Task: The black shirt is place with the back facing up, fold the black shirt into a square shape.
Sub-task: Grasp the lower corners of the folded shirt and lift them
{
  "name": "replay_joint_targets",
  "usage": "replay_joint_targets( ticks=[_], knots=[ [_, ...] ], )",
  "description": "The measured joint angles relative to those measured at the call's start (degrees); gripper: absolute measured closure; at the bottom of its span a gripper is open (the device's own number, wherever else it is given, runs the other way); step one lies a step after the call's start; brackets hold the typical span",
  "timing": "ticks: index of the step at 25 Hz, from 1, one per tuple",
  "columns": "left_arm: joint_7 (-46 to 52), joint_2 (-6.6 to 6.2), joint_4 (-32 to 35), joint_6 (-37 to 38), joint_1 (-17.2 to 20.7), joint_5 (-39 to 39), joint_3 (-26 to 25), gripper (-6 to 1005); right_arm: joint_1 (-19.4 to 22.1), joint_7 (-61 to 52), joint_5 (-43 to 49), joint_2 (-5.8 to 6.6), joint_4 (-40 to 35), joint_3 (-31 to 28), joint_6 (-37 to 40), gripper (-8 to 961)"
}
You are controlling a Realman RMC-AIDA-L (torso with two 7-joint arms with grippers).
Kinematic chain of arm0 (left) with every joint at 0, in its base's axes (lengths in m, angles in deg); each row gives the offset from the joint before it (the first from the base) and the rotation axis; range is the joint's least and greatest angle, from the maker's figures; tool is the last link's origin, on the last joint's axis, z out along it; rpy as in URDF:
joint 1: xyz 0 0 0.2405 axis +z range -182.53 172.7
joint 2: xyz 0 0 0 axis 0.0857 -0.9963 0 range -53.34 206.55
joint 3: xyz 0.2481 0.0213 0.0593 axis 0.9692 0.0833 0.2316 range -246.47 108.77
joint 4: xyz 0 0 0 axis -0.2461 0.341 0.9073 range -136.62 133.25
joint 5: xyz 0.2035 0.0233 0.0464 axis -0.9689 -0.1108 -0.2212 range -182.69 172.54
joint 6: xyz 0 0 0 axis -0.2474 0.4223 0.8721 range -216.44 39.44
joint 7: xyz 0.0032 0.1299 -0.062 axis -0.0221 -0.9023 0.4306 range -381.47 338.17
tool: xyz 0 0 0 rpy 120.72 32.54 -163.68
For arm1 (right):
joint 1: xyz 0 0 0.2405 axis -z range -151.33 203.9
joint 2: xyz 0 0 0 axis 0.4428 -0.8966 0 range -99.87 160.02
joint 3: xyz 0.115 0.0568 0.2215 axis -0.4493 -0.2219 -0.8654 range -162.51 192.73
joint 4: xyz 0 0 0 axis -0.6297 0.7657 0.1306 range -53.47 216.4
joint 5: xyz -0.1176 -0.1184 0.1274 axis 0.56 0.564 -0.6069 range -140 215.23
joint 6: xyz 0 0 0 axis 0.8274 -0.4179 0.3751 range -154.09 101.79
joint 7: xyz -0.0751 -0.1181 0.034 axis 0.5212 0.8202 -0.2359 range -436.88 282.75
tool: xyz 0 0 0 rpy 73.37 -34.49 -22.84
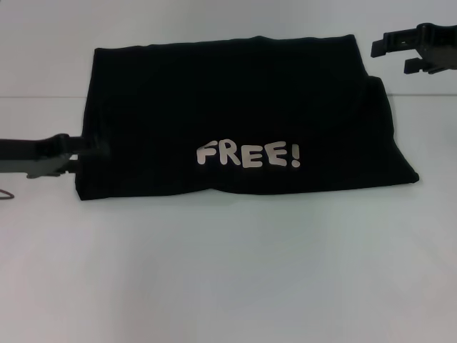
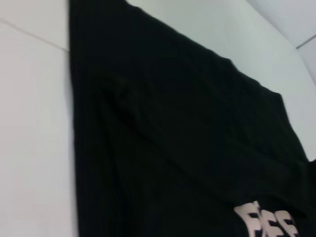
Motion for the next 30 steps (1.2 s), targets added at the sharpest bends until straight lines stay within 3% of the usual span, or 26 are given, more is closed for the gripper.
replay_joint_targets(
  ticks=[8,18,23,30],
  knots=[
    [-0.2,0.53,-4.2,-7.3,-0.2,-1.2,0.0,209,0.3,0.1,-0.2,-0.06,0.3,-0.1,-0.4,7],
    [-0.4,1.26,-4.6,-10.4,-0.2,-1.3,1.2,366,0.3,0.2,-0.3,-0.09,0.3,-0.1,-0.4,8],
    [-0.4,1.58,-4.8,-12.0,0.1,-1.3,1.4,587,0.3,0.3,-0.3,-0.12,0.1,-0.1,-0.4,8],
    [-0.5,2.31,-5.3,-12.8,0.5,-1.4,2.7,600,0.4,0.4,-0.3,-0.14,0.0,-0.1,-0.5,8]
  ],
)
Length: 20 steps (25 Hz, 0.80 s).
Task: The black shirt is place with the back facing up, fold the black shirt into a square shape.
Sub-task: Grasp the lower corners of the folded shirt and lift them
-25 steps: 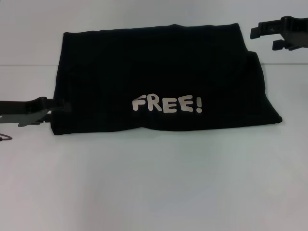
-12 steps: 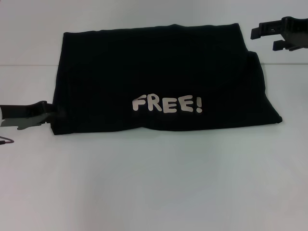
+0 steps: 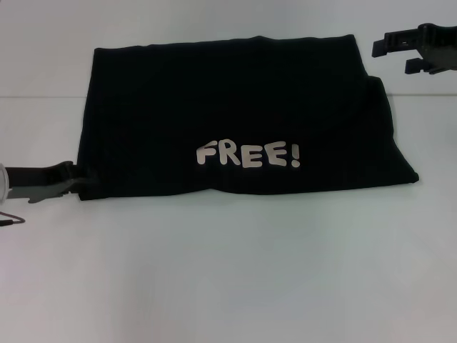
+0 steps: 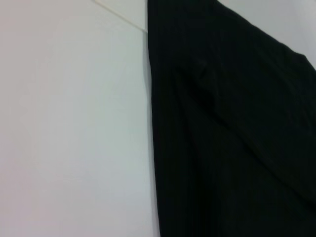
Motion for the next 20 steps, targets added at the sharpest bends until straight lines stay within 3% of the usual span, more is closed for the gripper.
replay_joint_targets(
  ticks=[20],
  knots=[
    [0.0,0.62,-0.8,-0.8,-0.9,0.0,1.1,607,0.4,0.1,0.0,0.09,0.0,0.0,-0.3,9]
  ],
)
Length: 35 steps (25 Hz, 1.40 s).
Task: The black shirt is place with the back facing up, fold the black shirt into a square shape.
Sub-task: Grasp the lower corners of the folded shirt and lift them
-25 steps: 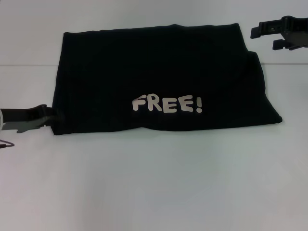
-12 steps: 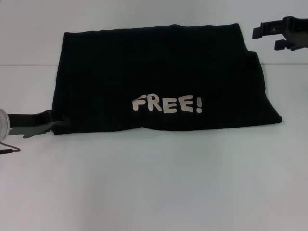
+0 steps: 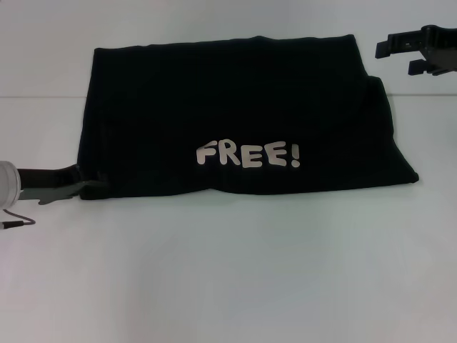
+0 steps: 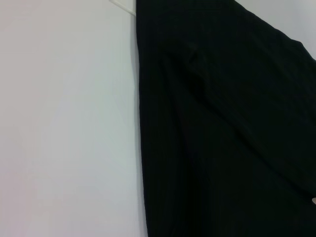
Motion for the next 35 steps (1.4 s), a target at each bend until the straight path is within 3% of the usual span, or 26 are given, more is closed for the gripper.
replay_joint_targets(
  ticks=[8,19,26,30,35],
  knots=[
    [1.0,-0.20,0.0,0.6,-0.4,0.0,0.6,648,0.0,0.0,-0.1,0.00,0.0,-0.1,-0.1,9],
    [0.9,-0.40,0.3,1.2,-0.1,0.0,0.5,997,0.0,0.0,0.0,0.09,0.0,-0.7,0.3,10],
    [-1.6,-0.51,2.8,6.2,-0.3,1.7,-1.8,997,3.1,0.6,5.4,0.18,0.7,-0.5,1.3,10],
    [-1.6,-0.33,3.2,6.1,-1.1,1.7,-1.8,997,6.4,0.8,5.6,-0.26,0.7,-0.4,0.9,11],
    [-1.6,-0.28,3.2,6.0,-2.6,1.5,-1.5,998,7.2,1.5,6.3,-1.00,0.8,0.1,0.8,11]
  ],
)
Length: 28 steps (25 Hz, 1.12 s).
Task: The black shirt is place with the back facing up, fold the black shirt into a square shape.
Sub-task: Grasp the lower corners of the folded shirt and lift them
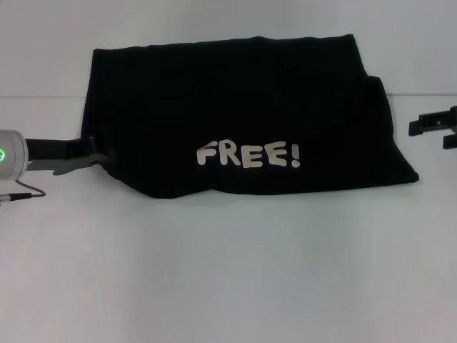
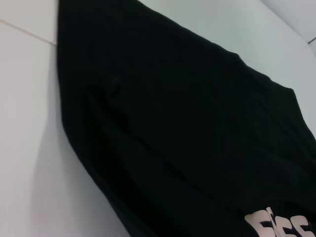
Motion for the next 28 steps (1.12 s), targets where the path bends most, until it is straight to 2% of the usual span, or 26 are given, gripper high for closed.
replay_joint_targets(
  ticks=[5,9,11,16,21,28],
  knots=[
    [0.2,0.00,0.0,0.0,-0.3,-0.1,-0.1,998,0.3,-0.3,1.8,-0.81,0.0,-0.2,-0.9,11],
    [0.3,0.00,0.0,0.0,-0.2,0.1,-0.2,998,0.6,-0.4,3.0,-1.63,0.3,0.0,-3.8,136],
    [0.3,0.00,0.0,0.0,-0.1,0.2,-0.2,998,0.7,-0.2,4.1,-2.42,0.7,0.1,-5.8,198],
    [0.3,0.00,0.0,0.0,-0.1,0.2,-0.2,998,0.6,1.6,6.2,-4.81,1.2,0.2,-10.0,436],
    [0.3,0.00,0.0,-0.1,-0.3,0.2,-0.2,997,0.4,4.6,6.7,-6.40,1.6,0.3,-11.3,497],
    [0.3,0.00,0.0,-0.1,-0.4,0.4,-0.2,997,0.6,5.3,6.6,-6.21,2.1,0.3,-10.9,488]
  ],
)
